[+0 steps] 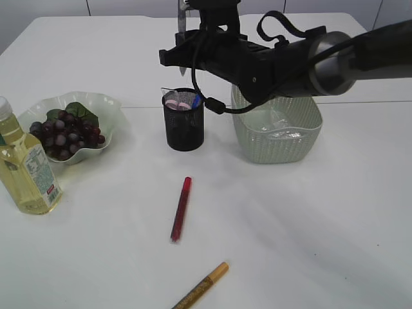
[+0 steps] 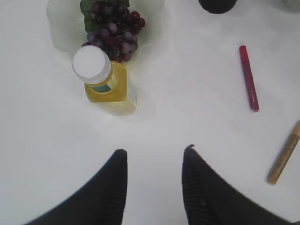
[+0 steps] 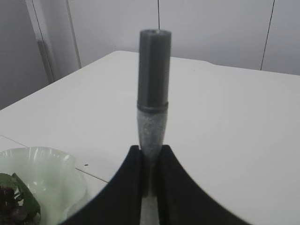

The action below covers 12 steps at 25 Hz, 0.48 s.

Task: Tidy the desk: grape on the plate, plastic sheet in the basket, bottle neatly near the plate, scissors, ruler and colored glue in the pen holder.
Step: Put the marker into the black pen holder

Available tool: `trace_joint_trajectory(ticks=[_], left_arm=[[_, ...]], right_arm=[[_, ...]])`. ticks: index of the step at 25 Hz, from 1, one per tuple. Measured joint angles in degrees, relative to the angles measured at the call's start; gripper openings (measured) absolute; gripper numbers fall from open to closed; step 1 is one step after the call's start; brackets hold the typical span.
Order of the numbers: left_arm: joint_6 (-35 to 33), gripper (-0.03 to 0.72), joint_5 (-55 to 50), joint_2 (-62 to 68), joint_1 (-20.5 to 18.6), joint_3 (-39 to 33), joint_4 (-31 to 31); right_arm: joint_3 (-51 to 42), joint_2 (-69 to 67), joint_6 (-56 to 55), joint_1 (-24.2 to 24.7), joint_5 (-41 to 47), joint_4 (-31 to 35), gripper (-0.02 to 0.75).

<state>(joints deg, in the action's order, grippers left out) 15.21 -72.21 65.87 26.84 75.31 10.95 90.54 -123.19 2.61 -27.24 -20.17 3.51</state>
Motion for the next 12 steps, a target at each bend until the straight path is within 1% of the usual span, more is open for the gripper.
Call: trace_joint_trajectory(ticks=[5, 12], left_arm=[[0.0, 0.290, 0.0, 0.0, 0.0, 0.0, 0.3], [0.0, 0.290, 0.0, 0.0, 0.0, 0.0, 0.4]], right_arm=[[3.1, -2.9, -0.1, 0.0, 1.6, 0.0, 0.031], [3.8, -5.2, -0.1, 0.1, 2.3, 0.0, 0.031]])
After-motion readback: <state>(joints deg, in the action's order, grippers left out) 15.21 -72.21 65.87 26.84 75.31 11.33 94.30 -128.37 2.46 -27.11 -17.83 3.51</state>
